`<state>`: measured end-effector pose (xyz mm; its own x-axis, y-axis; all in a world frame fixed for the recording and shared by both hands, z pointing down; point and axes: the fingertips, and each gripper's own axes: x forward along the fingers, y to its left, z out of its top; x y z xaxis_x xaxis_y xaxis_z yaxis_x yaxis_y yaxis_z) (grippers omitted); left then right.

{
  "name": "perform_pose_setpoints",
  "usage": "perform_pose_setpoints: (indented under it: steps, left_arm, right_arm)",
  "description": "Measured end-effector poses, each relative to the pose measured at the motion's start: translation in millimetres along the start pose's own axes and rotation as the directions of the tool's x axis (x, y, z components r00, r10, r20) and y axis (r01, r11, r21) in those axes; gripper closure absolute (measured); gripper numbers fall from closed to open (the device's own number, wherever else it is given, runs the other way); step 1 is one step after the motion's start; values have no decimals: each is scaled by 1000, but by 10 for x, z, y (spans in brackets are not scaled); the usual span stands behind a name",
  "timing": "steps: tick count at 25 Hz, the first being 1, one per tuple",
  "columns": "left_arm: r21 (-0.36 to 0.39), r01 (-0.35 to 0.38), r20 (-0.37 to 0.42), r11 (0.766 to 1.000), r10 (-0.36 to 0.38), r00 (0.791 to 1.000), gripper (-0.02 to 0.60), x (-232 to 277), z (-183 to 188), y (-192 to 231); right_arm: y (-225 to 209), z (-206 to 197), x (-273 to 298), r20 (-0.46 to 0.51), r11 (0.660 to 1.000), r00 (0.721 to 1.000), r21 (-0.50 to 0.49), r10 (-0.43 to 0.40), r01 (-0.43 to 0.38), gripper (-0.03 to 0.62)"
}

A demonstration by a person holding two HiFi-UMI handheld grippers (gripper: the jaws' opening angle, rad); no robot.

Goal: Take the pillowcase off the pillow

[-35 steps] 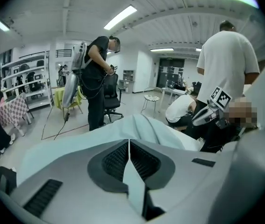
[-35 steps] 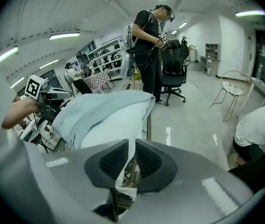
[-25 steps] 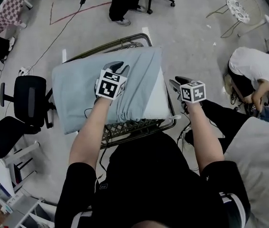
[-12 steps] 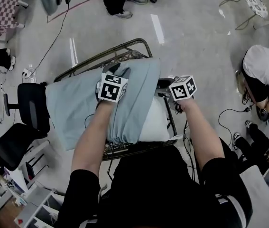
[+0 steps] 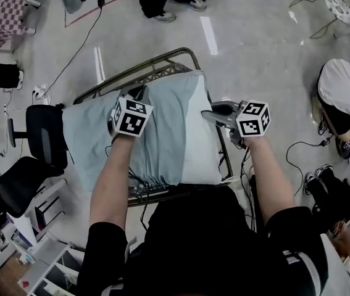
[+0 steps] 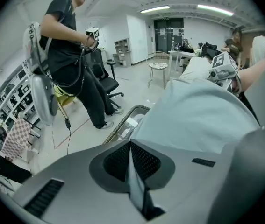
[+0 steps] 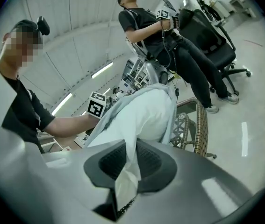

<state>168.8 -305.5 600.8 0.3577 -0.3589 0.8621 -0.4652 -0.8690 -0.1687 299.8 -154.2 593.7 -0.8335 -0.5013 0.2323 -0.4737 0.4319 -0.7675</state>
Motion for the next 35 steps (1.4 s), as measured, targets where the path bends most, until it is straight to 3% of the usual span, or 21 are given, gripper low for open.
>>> perform_pose_setpoints:
  steps: [4, 7, 10, 12, 15, 17, 21, 25, 27, 30, 32, 33, 35]
  left_arm:
    - [51, -45, -25, 998, 46, 999, 575, -176, -161, 165]
    - [12, -53, -20, 999, 53, 998, 575, -255, -286, 236]
    - [2, -48, -3, 999, 48, 999, 575, -296, -303, 128]
    - [0, -24, 4, 1000, 24, 1000, 575, -299, -278, -7]
    - [-20, 18, 10, 1000, -17, 1000, 575, -278, -300, -170]
    - [-29, 24, 17, 999, -23, 1000, 575, -255, -305, -218]
    - [-61, 45, 33, 997, -44, 999, 575, -208, -281, -227]
    - [-81, 65, 40, 995, -62, 997, 575, -171, -298, -196]
    - [-90, 72, 43, 993, -69, 997, 575, -152, -300, -193]
    - [-93, 76, 41, 993, -72, 997, 575, -120, -293, -200]
    - [-71, 59, 30, 996, -57, 998, 575, -99, -308, -163]
    - [-49, 44, 16, 998, -43, 999, 575, -96, -341, -120]
    - [-6, 21, -21, 1000, -21, 1000, 575, -117, -470, -12]
  right_arm:
    - [53, -5, -129, -30, 997, 998, -50, -59, 58, 537]
    - [29, -91, -159, -151, 967, 972, -210, -181, 147, 537]
    - [1, -202, -150, -301, 875, 886, -441, -353, 199, 530]
    - [-51, -257, -174, -375, 823, 816, -532, -441, 200, 492]
    - [-215, -157, -230, -407, 744, 725, -632, -556, 216, 411]
    - [-321, -54, -222, -426, 696, 677, -696, -600, 178, 302]
    - [-416, 138, -145, -490, 617, 601, -787, -631, 7, 217]
    - [-412, 494, -64, -505, 617, 610, -787, -610, -34, 218]
    - [-492, 404, 54, -562, 624, 565, -774, -604, -102, 210]
    - [-593, -34, 317, -656, 634, 466, -738, -594, -230, 227]
    - [-558, -335, 417, -689, 622, 415, -721, -594, -306, 342]
    - [-523, -440, 431, -693, 618, 406, -718, -596, -320, 386]
    - [-449, -538, 395, -686, 628, 416, -723, -597, -290, 471]
